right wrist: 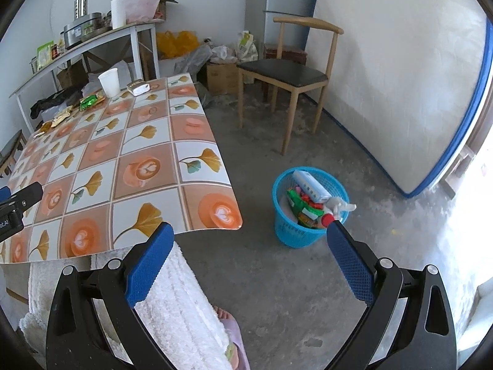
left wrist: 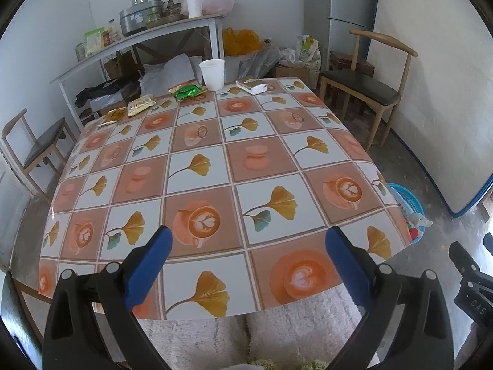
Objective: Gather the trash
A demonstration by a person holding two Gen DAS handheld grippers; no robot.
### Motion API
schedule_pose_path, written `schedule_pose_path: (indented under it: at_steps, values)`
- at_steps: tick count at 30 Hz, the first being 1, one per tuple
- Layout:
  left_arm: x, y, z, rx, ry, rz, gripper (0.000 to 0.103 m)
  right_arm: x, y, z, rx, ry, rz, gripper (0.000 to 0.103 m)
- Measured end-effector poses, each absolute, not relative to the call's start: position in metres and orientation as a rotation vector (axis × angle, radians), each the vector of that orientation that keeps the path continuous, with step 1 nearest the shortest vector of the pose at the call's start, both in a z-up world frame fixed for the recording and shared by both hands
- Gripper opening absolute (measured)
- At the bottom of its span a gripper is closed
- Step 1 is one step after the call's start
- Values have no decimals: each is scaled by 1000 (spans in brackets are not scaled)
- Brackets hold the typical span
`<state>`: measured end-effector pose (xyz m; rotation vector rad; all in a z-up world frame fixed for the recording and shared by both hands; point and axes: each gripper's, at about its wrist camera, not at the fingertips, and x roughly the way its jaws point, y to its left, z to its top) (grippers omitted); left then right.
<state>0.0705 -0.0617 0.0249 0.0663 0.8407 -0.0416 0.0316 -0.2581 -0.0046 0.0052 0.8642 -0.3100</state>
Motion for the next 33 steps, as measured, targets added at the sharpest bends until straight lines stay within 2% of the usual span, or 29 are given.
schedule_pose_path:
  at_steps: [33]
  values:
    - [72,-58,28,43,850,-49,97,31,-257,-1,-10,853,-308,95]
